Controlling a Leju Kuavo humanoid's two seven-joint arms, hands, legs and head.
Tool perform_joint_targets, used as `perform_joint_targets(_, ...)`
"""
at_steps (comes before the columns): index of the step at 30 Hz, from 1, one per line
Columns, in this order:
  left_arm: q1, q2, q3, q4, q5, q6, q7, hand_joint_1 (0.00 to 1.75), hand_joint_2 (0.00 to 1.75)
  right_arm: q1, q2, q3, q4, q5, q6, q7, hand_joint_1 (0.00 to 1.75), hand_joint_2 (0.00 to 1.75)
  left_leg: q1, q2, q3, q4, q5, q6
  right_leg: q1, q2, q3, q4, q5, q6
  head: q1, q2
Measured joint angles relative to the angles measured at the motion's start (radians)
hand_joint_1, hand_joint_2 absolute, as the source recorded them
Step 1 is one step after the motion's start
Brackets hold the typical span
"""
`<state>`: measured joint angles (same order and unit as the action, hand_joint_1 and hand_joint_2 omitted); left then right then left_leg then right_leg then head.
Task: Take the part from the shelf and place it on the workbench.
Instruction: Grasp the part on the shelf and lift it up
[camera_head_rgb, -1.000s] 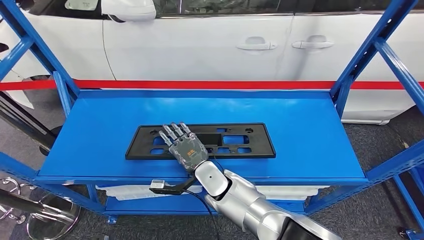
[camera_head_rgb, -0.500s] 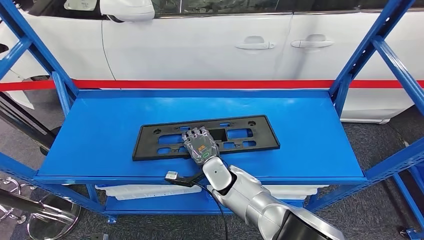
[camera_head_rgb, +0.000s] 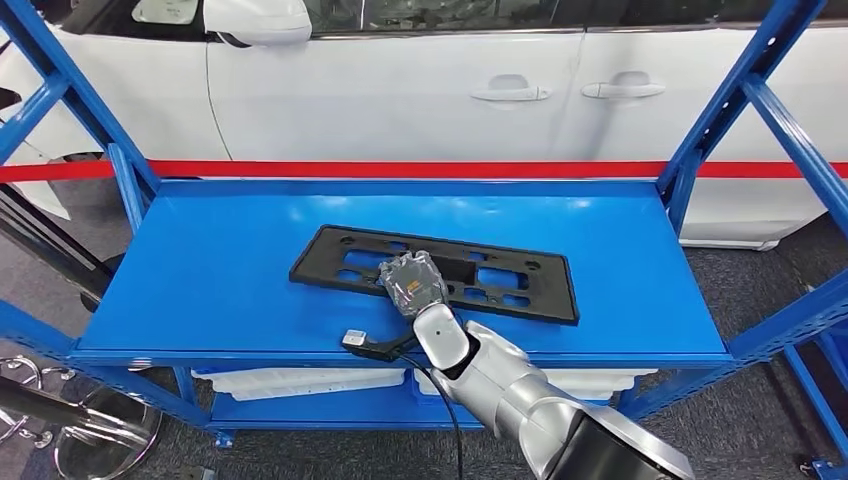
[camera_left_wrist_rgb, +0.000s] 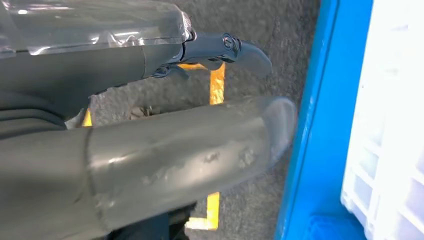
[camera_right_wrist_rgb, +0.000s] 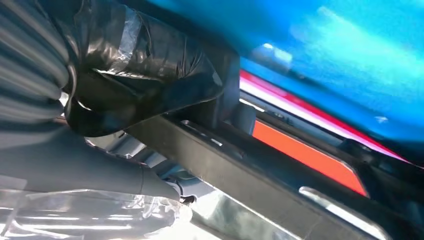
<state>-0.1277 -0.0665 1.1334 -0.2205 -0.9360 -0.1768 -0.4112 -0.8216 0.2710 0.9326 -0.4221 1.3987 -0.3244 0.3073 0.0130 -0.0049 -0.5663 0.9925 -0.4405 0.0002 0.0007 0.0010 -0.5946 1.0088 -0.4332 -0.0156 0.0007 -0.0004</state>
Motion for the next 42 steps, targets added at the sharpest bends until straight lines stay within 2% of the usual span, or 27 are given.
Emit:
perform_joint_targets(2,0.0,0.001,-0.001,0.0,0.001,-0.009,-0.008,0.0,0.0,-0.003,-0.006,-0.013,0.003,-0.002,0.0,-0.001,1.75,1.75,0.004,0.002,0.0,-0.006,0.007,0.013,-0.001,0.0,-0.009,0.024,-0.019,0.01,0.0,0.0)
perform_joint_targets(3,0.0,0.001,-0.001,0.0,0.001,-0.015,-0.014,0.0,0.0,-0.004,-0.009,-0.019,0.004,-0.004,0.0,-0.003,1.75,1.75,0.006,0.004,0.0,-0.009,0.01,0.019,-0.002,0.001,-0.027,0.063,-0.044,0.015,0.0,0.0)
perform_joint_targets(5,0.0,0.002,-0.002,0.0,-0.003,-0.027,-0.029,0.0,0.0,-0.003,-0.016,-0.032,0.006,-0.013,-0.009,-0.013,1.75,1.75,0.006,0.006,-0.006,-0.008,0.012,0.026,-0.005,0.001,-0.088,0.193,-0.113,0.021,0.0,0.0)
perform_joint_targets(6,0.001,0.003,-0.004,0.0,-0.006,-0.031,-0.032,0.0,0.0,-0.002,-0.019,-0.04,0.006,-0.025,-0.019,-0.024,1.75,1.75,0.005,0.006,-0.008,-0.007,0.012,0.027,-0.007,0.001,-0.117,0.254,-0.136,0.023,0.0,0.0)
perform_joint_targets(7,0.002,0.005,-0.005,0.0,-0.008,-0.032,-0.031,0.0,0.0,-0.001,-0.023,-0.051,0.006,-0.045,-0.033,-0.042,1.75,1.75,0.005,0.006,-0.01,-0.006,0.012,0.027,-0.007,0.0,-0.134,0.289,-0.142,0.024,0.0,0.0)
perform_joint_targets(8,0.004,0.006,-0.007,0.0,-0.01,-0.029,-0.024,0.0,0.0,0.001,-0.026,-0.066,0.003,-0.081,-0.053,-0.071,1.75,1.75,0.005,0.005,-0.01,-0.004,0.012,0.027,-0.007,0.0,-0.13,0.282,-0.127,0.023,0.0,0.0)
perform_joint_targets(9,0.006,0.006,-0.008,0.0,-0.011,-0.022,-0.01,0.0,0.0,0.005,-0.031,-0.089,-0.006,-0.142,-0.081,-0.119,1.75,1.75,0.005,0.004,-0.009,-0.003,0.011,0.026,-0.007,0.0,-0.105,0.234,-0.095,0.02,0.0,0.0)
perform_joint_targets(11,0.014,0.007,-0.01,0.0,-0.011,-0.003,0.023,0.0,0.0,0.019,-0.051,-0.155,-0.055,-0.318,-0.15,-0.267,1.75,1.75,0.003,0.001,-0.008,-0.001,0.009,0.022,-0.003,0.0,-0.033,0.089,-0.03,0.01,0.0,0.0)
perform_joint_targets(12,0.02,0.007,-0.01,0.0,-0.012,0.005,0.036,0.0,0.0,0.026,-0.064,-0.194,-0.093,-0.405,-0.179,-0.35,1.75,1.75,0.001,0.001,-0.009,0.0,0.008,0.018,-0.001,0.0,-0.008,0.036,-0.014,0.006,0.0,0.0)
perform_joint_targets(13,0.027,0.008,-0.01,0.0,-0.013,0.009,0.045,0.0,0.0,0.03,-0.077,-0.232,-0.132,-0.47,-0.195,-0.412,1.75,1.75,0.0,0.002,-0.009,0.001,0.007,0.013,0.003,0.0,0.003,0.009,-0.009,0.002,0.0,0.0)
perform_joint_targets(16,0.04,0.01,-0.01,0.0,-0.016,0.028,0.089,0.0,0.0,0.043,-0.11,-0.319,-0.25,-0.591,-0.218,-0.508,1.75,1.75,0.003,0.003,-0.005,0.003,0.001,-0.004,0.004,0.001,0.012,-0.004,-0.01,-0.01,0.0,0.0)
perform_joint_targets(17,0.043,0.011,-0.009,0.0,-0.016,0.038,0.119,0.0,0.0,0.058,-0.12,-0.343,-0.298,-0.645,-0.227,-0.545,1.75,1.75,0.005,0.003,-0.007,0.016,-0.01,-0.009,0.001,0.0,0.017,-0.01,-0.008,-0.015,0.0,0.0)
perform_joint_targets(19,0.05,0.013,-0.006,0.0,-0.012,0.058,0.192,0.0,0.0,0.104,-0.144,-0.392,-0.433,-0.772,-0.224,-0.626,1.75,1.75,0.008,0.003,-0.042,0.102,-0.066,-0.017,-0.003,-0.004,0.024,-0.019,-0.003,-0.024,0.0,0.0)
perform_joint_targets(21,0.058,0.013,0.0,0.0,-0.006,0.071,0.249,0.0,0.0,0.156,-0.173,-0.44,-0.587,-0.876,-0.194,-0.668,1.75,1.75,0.009,0.003,-0.101,0.239,-0.132,-0.025,-0.003,-0.004,0.022,-0.019,-0.003,-0.027,0.0,0.0)
perform_joint_targets(22,0.062,0.014,0.004,0.0,-0.003,0.078,0.273,0.0,0.0,0.184,-0.189,-0.461,-0.659,-0.922,-0.173,-0.682,1.75,1.75,0.01,0.004,-0.12,0.283,-0.146,-0.028,-0.004,-0.005,0.021,-0.018,-0.003,-0.027,0.0,0.0)
perform_joint_targets(23,0.065,0.014,0.007,0.0,0.0,0.084,0.3,0.0,0.0,0.213,-0.205,-0.48,-0.73,-0.974,-0.149,-0.703,1.75,1.75,0.01,0.004,-0.122,0.29,-0.139,-0.029,-0.004,-0.005,0.02,-0.016,-0.004,-0.026,0.0,0.0)
perform_joint_targets(24,0.067,0.014,0.012,0.0,0.005,0.092,0.329,0.0,0.0,0.244,-0.222,-0.498,-0.807,-1.035,-0.117,-0.729,1.75,1.75,0.011,0.004,-0.103,0.255,-0.115,-0.03,-0.005,-0.004,0.019,-0.013,-0.005,-0.025,0.0,0.0)
perform_joint_targets(26,0.07,0.014,0.026,0.0,0.017,0.105,0.381,0.0,0.0,0.303,-0.258,-0.534,-0.983,-1.177,-0.032,-0.775,1.75,1.75,0.012,0.004,-0.031,0.115,-0.053,-0.026,-0.005,-0.002,0.017,-0.006,-0.009,-0.017,0.0,0.0)
perform_joint_targets(28,0.072,0.014,0.044,0.0,0.033,0.114,0.408,0.0,0.0,0.346,-0.295,-0.571,-1.165,-1.315,0.074,-0.797,1.75,1.75,0.008,0.001,0.013,0.022,-0.026,-0.014,-0.003,-0.001,0.01,0.001,-0.011,-0.005,0.0,0.0)
perform_joint_targets(31,0.081,0.011,0.067,0.001,0.05,0.115,0.413,0.0,0.0,0.373,-0.34,-0.624,-1.389,-1.469,0.224,-0.8,1.75,1.75,0.004,-0.001,0.013,0.008,-0.023,0.008,-0.005,-0.001,0.004,0.005,-0.011,0.014,0.0,0.0)
perform_joint_targets(33,0.084,0.007,0.078,0.001,0.055,0.114,0.41,0.0,0.0,0.378,-0.36,-0.645,-1.5,-1.523,0.281,-0.797,1.75,1.75,0.007,0.001,0.015,0.002,-0.018,0.023,-0.006,0.0,-0.011,0.042,-0.04,0.023,0.0,0.0)
perform_joint_targets(34,0.084,0.004,0.082,0.001,0.056,0.114,0.408,0.0,0.0,0.381,-0.368,-0.651,-1.543,-1.54,0.298,-0.797,1.75,1.75,0.009,0.003,0.016,-0.001,-0.016,0.029,-0.007,0.0,-0.033,0.091,-0.07,0.026,0.0,0.0)
perform_joint_targets(36,0.083,0.001,0.09,0.001,0.06,0.111,0.396,0.0,0.0,0.388,-0.377,-0.654,-1.602,-1.583,0.34,-0.799,1.75,1.75,0.008,0.004,0.015,0.0,-0.017,0.035,-0.008,0.0,-0.097,0.227,-0.136,0.03,0.0,0.0)
perform_joint_targets(37,0.083,0.0,0.094,0.001,0.063,0.108,0.388,0.0,0.0,0.391,-0.379,-0.654,-1.624,-1.614,0.364,-0.797,1.75,1.75,0.008,0.005,0.014,0.001,-0.017,0.035,-0.01,0.0,-0.121,0.279,-0.152,0.031,0.0,0.0)
perform_joint_targets(38,0.082,-0.002,0.099,0.001,0.068,0.105,0.379,0.0,0.0,0.394,-0.38,-0.652,-1.642,-1.65,0.39,-0.79,1.75,1.75,0.008,0.004,0.014,0.002,-0.016,0.035,-0.012,0.0,-0.13,0.295,-0.148,0.032,0.0,0.0)
perform_joint_targets(39,0.082,-0.004,0.102,0.001,0.072,0.102,0.37,0.0,0.0,0.395,-0.38,-0.65,-1.661,-1.687,0.415,-0.781,1.75,1.75,0.008,0.004,0.014,0.003,-0.016,0.035,-0.013,0.0,-0.118,0.271,-0.126,0.032,0.0,0.0)
perform_joint_targets(42,0.079,-0.01,0.11,0.001,0.082,0.096,0.345,0.0,0.0,0.396,-0.379,-0.631,-1.706,-1.761,0.466,-0.755,1.75,1.75,0.006,0.001,0.015,0.005,-0.018,0.028,-0.013,0.0,-0.02,0.069,-0.032,0.024,0.0,0.0)
